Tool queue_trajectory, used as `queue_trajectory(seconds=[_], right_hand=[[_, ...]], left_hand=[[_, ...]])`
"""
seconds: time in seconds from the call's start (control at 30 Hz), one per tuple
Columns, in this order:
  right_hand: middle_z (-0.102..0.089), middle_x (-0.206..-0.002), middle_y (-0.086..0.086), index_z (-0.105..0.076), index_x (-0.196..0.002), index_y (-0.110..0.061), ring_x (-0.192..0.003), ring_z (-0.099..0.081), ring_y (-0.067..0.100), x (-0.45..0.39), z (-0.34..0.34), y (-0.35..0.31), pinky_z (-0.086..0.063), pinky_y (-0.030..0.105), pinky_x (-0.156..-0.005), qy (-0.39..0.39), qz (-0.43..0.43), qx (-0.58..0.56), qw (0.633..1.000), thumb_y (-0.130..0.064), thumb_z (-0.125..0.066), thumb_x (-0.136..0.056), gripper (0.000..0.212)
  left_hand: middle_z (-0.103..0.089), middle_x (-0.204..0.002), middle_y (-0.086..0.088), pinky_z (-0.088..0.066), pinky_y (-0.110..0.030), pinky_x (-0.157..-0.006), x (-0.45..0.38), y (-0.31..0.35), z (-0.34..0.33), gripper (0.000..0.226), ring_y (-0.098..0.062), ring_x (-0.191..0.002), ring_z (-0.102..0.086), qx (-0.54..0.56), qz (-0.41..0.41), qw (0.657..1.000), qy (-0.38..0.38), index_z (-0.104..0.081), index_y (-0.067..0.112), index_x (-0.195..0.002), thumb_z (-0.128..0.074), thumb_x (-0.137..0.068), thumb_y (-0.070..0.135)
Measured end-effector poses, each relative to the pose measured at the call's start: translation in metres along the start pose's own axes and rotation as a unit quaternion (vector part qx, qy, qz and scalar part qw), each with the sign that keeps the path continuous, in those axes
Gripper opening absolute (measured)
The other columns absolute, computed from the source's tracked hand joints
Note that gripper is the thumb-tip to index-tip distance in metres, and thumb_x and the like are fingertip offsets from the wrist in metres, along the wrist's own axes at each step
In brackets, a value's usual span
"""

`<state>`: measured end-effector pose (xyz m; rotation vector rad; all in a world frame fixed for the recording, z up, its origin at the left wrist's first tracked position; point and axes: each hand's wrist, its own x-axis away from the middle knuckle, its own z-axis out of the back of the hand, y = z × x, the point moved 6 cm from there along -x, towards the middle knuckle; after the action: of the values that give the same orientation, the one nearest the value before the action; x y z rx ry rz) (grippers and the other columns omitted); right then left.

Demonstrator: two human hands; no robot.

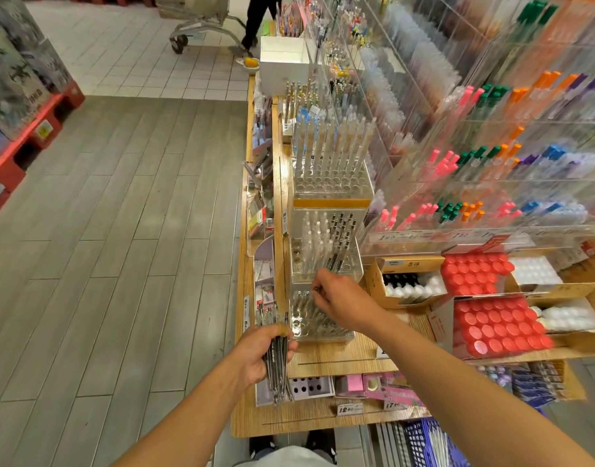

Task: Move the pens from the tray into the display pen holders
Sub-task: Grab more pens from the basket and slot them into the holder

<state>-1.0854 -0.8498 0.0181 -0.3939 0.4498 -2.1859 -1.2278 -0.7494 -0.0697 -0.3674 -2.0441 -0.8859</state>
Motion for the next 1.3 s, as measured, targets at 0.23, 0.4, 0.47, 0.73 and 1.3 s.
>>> queue_trajectory(seconds=[0.23, 0.4, 0.47, 0.73, 1.3], right_hand=[[-0.06, -0.089, 0.002, -0.051, -0.096, -0.014, -0.076, -0.057, 0.018, 0.002, -0.015, -0.002, -0.042, 0.026, -0.062, -0.016, 0.013, 0.05, 0.999, -0.016, -0.049, -0.099, 0.004], [-0.05, -0.094, 0.004, -0.06, -0.091, -0.005, -0.08, -0.043, 0.018, 0.005, -0.027, -0.004, -0.033, 0.027, -0.065, 0.037, 0.023, 0.141, 0.989, -0.005, -0.056, -0.092, 0.004], [-0.051, -0.092, 0.005, -0.063, -0.089, -0.004, -0.08, -0.045, 0.02, 0.005, -0.028, -0.004, -0.032, 0.028, -0.065, 0.047, 0.012, 0.149, 0.988, -0.003, -0.059, -0.09, 0.004], [-0.058, -0.095, 0.007, -0.07, -0.092, -0.006, -0.09, -0.053, 0.025, 0.002, -0.023, -0.004, -0.034, 0.029, -0.07, 0.048, -0.02, 0.154, 0.987, 0.001, -0.065, -0.079, 0.016], [-0.068, -0.072, 0.005, -0.068, -0.078, -0.007, -0.064, -0.057, 0.012, 0.014, -0.03, -0.003, -0.048, 0.029, -0.063, -0.073, -0.214, -0.296, 0.928, -0.028, -0.063, -0.094, 0.026]], left_hand=[[-0.068, -0.078, -0.023, -0.059, -0.031, -0.053, -0.001, 0.001, -0.001, 0.016, -0.027, -0.065, -0.068, -0.001, 0.001, 1.0, -0.006, -0.064, -0.011, -0.101, -0.064, -0.09, 0.001], [-0.071, -0.084, -0.025, -0.06, -0.031, -0.056, -0.005, 0.001, 0.003, 0.019, -0.027, -0.07, -0.07, -0.018, -0.021, 0.999, 0.028, -0.067, -0.013, -0.102, -0.065, -0.089, 0.001], [-0.072, -0.085, -0.025, -0.06, -0.032, -0.057, -0.006, 0.001, 0.002, 0.02, -0.027, -0.071, -0.071, -0.017, -0.022, 0.999, 0.028, -0.067, -0.012, -0.103, -0.065, -0.089, 0.002], [-0.071, -0.086, -0.026, -0.06, -0.033, -0.056, -0.006, 0.0, -0.009, 0.025, -0.028, -0.068, -0.071, 0.003, -0.014, 1.0, -0.009, -0.065, -0.014, -0.106, -0.066, -0.086, 0.002], [-0.068, -0.107, -0.033, -0.062, -0.035, -0.062, 0.004, 0.003, -0.024, 0.03, -0.033, -0.08, -0.072, 0.028, -0.035, 0.998, -0.04, -0.061, -0.018, -0.111, -0.065, -0.087, -0.002]])
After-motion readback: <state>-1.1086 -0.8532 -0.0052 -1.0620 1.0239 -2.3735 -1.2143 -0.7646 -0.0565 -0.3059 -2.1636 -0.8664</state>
